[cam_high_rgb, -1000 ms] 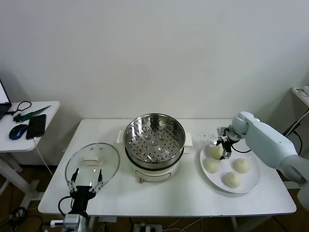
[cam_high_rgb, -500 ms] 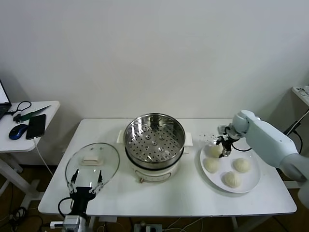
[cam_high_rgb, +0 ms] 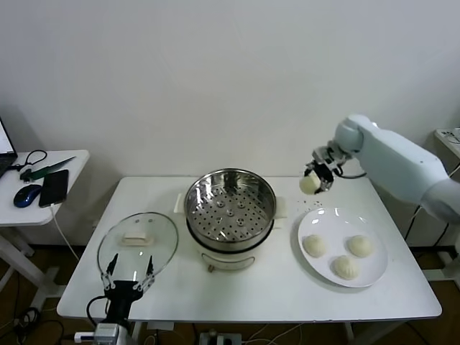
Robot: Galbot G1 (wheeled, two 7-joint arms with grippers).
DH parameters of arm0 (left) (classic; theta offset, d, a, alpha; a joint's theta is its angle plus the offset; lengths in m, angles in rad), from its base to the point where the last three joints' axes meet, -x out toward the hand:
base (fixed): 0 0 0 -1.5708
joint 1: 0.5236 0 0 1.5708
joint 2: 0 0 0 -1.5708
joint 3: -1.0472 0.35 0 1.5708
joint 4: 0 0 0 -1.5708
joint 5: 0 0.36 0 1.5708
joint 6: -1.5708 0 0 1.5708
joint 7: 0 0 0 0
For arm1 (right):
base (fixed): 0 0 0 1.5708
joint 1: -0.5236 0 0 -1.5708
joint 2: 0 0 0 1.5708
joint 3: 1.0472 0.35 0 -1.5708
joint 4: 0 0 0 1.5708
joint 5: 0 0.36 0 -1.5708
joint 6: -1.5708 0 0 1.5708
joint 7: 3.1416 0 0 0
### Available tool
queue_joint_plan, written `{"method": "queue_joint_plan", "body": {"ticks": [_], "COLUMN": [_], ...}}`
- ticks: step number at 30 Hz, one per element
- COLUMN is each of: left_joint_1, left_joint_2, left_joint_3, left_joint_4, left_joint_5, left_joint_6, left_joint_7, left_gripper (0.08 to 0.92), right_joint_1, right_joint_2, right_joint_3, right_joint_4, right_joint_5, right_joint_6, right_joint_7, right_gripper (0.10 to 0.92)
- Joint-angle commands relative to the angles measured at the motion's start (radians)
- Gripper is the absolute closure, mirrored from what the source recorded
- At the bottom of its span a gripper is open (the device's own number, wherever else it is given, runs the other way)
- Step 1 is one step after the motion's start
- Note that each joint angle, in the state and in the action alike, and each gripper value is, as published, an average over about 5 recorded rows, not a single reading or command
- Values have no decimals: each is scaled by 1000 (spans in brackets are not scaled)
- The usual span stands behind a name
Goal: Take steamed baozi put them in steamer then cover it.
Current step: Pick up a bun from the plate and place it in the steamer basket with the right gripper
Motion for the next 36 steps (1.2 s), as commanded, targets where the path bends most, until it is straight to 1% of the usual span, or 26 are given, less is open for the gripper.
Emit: {"method": "queue_joint_plan", "body": {"ticks": [1, 10, 17, 21, 28, 36], "left_joint_1": [3, 14, 8, 7, 7, 0], "left_joint_2": [-1, -1, 0, -1, 1, 14], "left_joint_3": [1, 2, 6, 9, 5, 0], "left_joint_4": [0, 1, 2, 6, 14, 17], "left_joint_5": [0, 4, 8, 7, 3, -4], "left_joint_6": [-1, -3, 1, 2, 1, 2], "left_joint_7": [3, 7, 6, 5, 4, 7], "left_gripper": [177, 177, 177, 177, 177, 177], "right_joint_1": [200, 119, 5, -65, -142, -186], "right_joint_2": [135, 260, 322, 352, 380, 393], "right_joint_3": [-84, -29, -11, 10, 13, 13], "right_joint_4": [114, 223, 206, 168, 100, 62], "right_joint_5": [-90, -295, -450, -531, -563, -576], "right_joint_6": [222, 340, 388, 406, 407, 410], "right_joint_7": [-14, 27, 50, 60, 65, 74], "right_gripper": [338, 336, 330, 330, 330, 323]}}
